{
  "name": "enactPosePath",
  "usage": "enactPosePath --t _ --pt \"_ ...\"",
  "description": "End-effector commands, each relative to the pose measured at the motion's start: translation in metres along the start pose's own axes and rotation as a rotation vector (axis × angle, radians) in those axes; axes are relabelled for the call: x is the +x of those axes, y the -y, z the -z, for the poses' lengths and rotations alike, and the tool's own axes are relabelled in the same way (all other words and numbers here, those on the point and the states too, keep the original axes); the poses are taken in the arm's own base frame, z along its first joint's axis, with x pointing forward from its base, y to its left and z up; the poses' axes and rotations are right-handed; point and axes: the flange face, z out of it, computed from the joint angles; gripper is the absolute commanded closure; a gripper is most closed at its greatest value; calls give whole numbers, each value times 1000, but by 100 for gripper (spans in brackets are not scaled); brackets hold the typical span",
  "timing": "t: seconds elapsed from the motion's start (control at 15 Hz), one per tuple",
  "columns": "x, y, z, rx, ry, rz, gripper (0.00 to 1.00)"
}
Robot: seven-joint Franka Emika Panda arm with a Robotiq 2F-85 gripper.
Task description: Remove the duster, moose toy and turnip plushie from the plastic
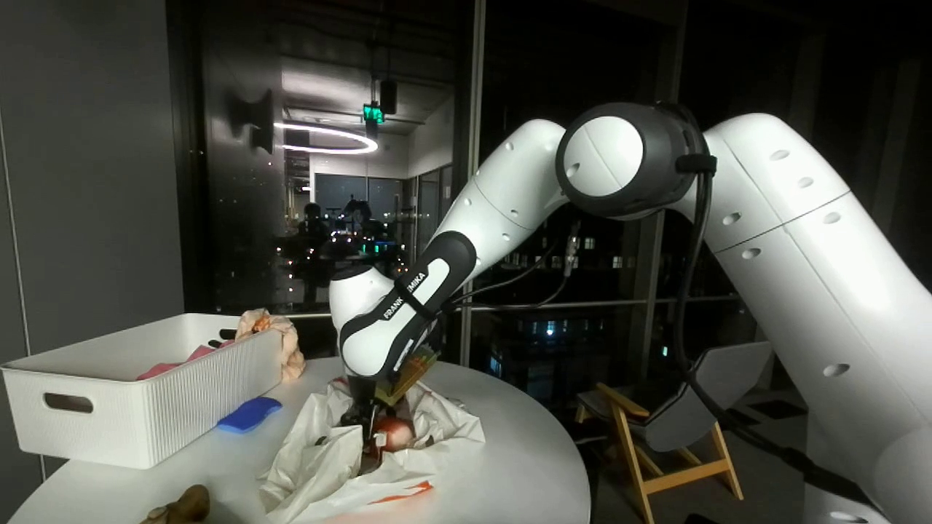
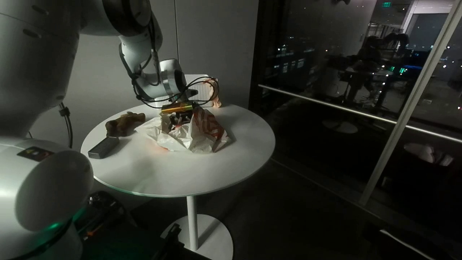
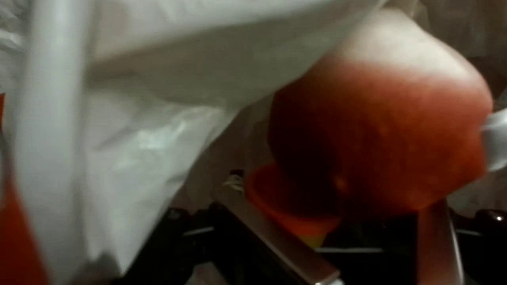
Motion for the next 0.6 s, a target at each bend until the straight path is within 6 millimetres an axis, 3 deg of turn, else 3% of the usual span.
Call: enactPosePath --t 0.0,0.13,0.53 --pt "10 -4 7 43 -33 -4 47" --pt "9 -5 16 46 -20 -26 62" --pt "5 -9 50 33 11 -79 69"
